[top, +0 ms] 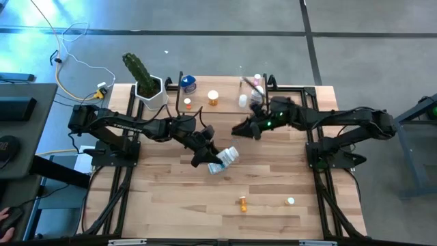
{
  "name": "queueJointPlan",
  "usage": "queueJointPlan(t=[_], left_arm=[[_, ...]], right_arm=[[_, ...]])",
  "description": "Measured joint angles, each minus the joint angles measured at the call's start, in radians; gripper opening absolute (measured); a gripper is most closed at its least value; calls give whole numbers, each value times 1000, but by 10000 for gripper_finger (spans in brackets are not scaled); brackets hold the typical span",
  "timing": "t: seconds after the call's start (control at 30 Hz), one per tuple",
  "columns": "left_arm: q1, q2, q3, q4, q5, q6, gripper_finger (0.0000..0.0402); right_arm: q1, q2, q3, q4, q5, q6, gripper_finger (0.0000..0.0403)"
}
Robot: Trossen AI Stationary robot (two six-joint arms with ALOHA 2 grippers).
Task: Pick and place medicine bottles onto shelf by color
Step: Put the top big white pill bottle on the shelf
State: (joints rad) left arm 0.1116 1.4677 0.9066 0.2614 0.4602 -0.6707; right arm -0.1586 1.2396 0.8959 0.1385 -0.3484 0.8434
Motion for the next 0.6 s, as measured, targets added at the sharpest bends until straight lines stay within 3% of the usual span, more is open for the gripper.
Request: queueJointPlan(t=[0.23,0.6], left_arm=[[0,0,0,1,-148,53,150],[36,0,0,117,-408,195,151]], right_arm=[[-100,-88,0,18,-1,-86,256],[-234,-141,0,215,-3,-279,257]])
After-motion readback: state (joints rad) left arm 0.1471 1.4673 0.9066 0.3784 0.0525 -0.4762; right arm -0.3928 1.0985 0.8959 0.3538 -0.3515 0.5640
